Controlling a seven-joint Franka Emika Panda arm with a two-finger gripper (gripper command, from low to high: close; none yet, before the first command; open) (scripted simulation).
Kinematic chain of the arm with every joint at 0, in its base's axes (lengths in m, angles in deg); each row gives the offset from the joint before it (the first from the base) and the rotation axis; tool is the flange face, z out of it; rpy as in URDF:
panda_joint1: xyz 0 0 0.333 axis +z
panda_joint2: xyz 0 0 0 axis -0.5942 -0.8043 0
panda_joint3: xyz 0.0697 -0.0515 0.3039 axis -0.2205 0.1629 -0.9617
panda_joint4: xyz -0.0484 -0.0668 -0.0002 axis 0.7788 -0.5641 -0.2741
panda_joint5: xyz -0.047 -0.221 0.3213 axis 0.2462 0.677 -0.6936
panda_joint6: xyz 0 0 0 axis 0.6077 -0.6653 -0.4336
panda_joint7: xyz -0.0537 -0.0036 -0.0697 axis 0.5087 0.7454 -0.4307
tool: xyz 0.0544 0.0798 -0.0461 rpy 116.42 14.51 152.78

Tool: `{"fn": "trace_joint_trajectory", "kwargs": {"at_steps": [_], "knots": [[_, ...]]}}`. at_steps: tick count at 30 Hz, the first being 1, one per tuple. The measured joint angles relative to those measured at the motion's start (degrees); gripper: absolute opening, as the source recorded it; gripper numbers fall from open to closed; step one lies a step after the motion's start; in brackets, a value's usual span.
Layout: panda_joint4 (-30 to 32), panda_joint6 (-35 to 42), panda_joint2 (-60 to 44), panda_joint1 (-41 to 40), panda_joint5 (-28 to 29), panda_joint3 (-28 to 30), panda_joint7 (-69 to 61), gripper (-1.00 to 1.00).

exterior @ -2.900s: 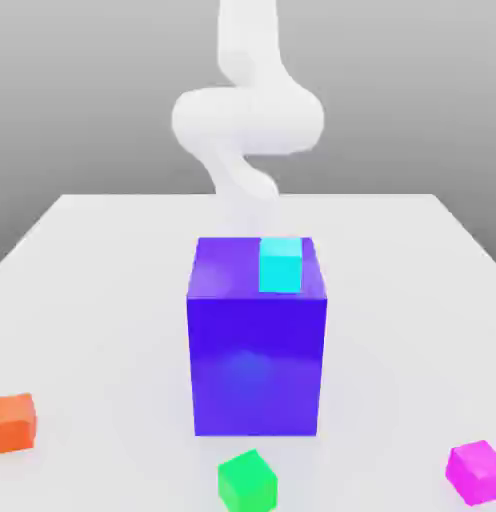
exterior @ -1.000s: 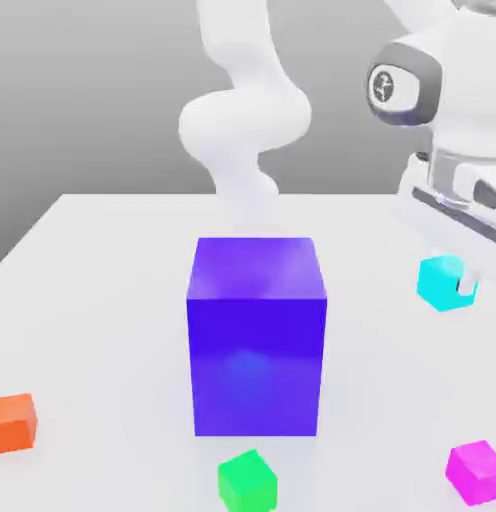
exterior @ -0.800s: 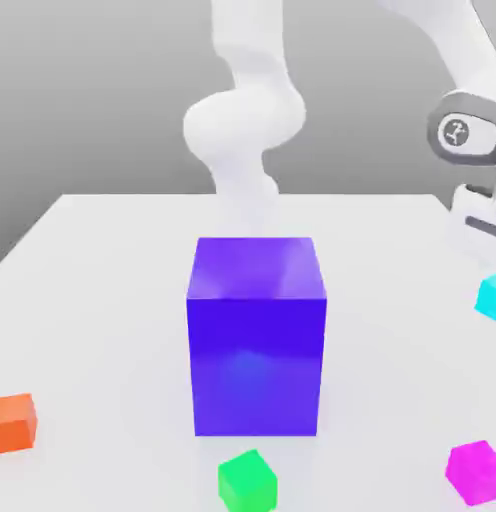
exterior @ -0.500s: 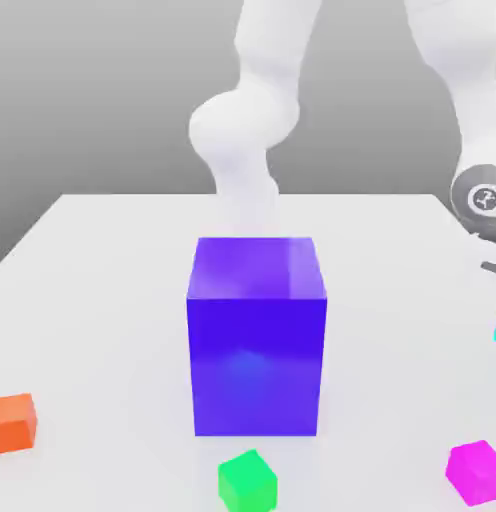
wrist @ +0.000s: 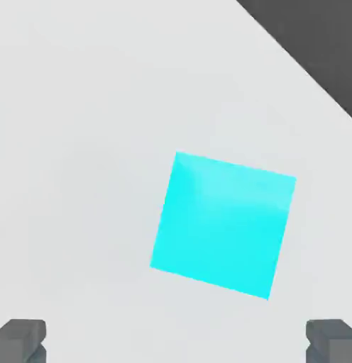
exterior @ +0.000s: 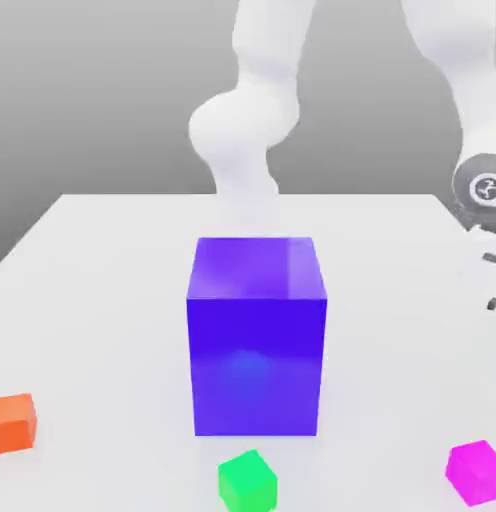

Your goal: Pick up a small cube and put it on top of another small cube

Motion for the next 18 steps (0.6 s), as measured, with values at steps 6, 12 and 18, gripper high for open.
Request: {"fn": "trace_joint_trajectory", "kwargs": {"at_steps": [6, 12, 18], "knots": [[-6.4, 2.6, -3.8, -11.3, -4.6, 6.6, -4.5, 1.00], [-10.2, -3.3, -13.2, -16.7, -7.7, 6.4, -7.3, -1.00], [-10.4, -3.8, -14.1, -16.9, -7.9, 6.2, -7.4, -1.00]]}}
